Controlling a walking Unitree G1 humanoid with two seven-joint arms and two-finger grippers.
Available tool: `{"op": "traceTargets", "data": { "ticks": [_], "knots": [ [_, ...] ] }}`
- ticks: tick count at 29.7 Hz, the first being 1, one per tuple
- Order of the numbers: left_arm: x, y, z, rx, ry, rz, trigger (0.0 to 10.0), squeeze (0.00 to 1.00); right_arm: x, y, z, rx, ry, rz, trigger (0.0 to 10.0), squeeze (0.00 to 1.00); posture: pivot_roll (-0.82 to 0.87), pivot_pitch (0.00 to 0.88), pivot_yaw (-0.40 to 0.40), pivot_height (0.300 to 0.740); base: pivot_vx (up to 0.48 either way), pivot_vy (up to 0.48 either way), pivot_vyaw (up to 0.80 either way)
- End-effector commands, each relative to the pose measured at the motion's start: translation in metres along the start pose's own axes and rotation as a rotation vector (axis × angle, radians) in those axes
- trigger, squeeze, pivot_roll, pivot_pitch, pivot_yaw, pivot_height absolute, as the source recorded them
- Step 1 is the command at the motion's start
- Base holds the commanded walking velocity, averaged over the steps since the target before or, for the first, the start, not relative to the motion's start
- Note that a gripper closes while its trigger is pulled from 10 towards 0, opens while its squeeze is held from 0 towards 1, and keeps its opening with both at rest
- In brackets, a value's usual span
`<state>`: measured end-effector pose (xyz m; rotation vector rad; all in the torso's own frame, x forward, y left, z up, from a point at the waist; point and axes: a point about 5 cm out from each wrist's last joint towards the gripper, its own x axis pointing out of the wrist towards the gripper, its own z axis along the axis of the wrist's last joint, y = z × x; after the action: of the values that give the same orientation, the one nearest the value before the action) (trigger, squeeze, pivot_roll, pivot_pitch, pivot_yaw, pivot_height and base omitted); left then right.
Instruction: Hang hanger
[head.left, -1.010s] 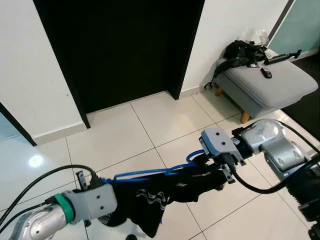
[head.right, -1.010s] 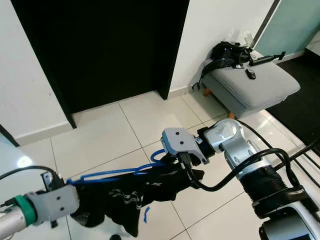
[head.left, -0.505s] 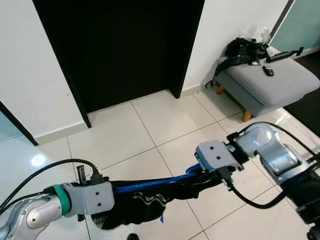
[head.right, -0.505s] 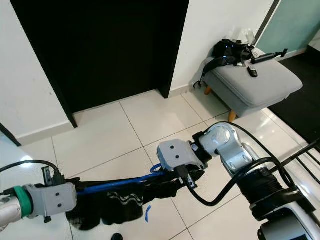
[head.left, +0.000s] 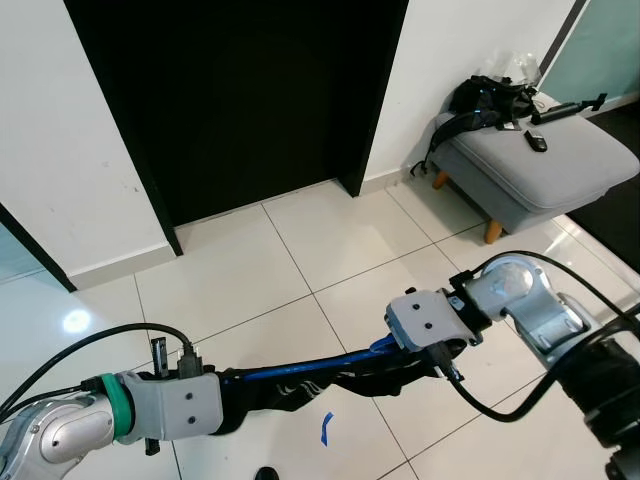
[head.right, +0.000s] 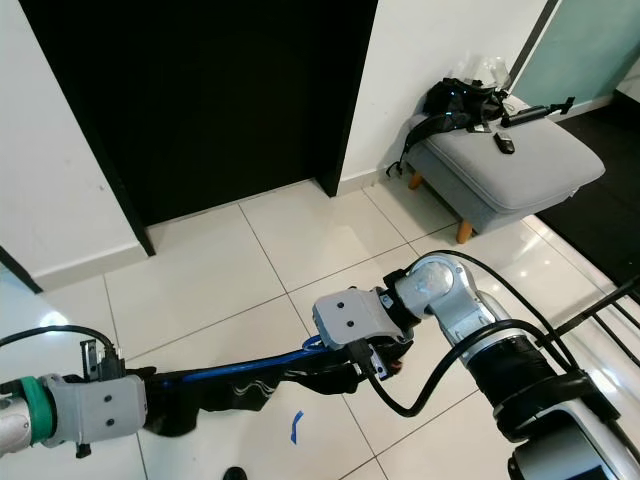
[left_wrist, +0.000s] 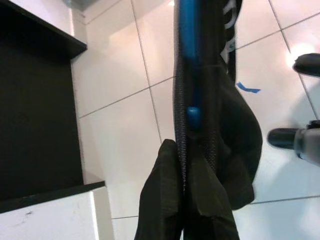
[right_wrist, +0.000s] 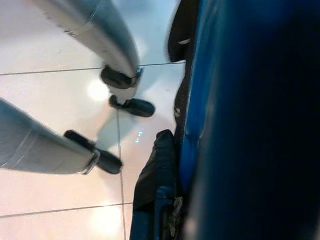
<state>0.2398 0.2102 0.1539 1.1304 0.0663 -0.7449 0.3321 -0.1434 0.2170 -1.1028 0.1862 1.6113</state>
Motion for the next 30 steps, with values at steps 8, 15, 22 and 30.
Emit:
{"op": "traceTargets", "data": {
  "ticks": [8,15,22,30],
  "knots": [
    [-0.001,-0.002,-0.002,-0.073,0.018,0.006,10.0,0.0,-0.008,0.003,-0.008,0.004,0.049,-0.017,10.0,0.0,-0.03,0.238,0.05,0.74,0.0,0.0,0.0],
    [0.013,0.033,0.027,-0.27,-0.129,0.226,10.0,0.0,0.01,0.006,-0.004,-0.021,0.022,0.037,10.0,0.0,-0.03,0.237,0.051,0.74,0.0,0.0,0.0],
    [0.014,0.036,0.053,-0.406,-0.271,0.173,10.0,0.0,0.019,0.001,-0.002,-0.039,0.011,0.038,10.0,0.0,-0.03,0.237,0.05,0.74,0.0,0.0,0.0],
    [0.016,0.017,0.064,-0.41,-0.277,0.036,10.0,0.0,0.023,-0.019,0.007,-0.066,-0.005,-0.069,10.0,0.0,-0.03,0.231,0.056,0.74,0.0,0.0,0.0]
  ]
}}
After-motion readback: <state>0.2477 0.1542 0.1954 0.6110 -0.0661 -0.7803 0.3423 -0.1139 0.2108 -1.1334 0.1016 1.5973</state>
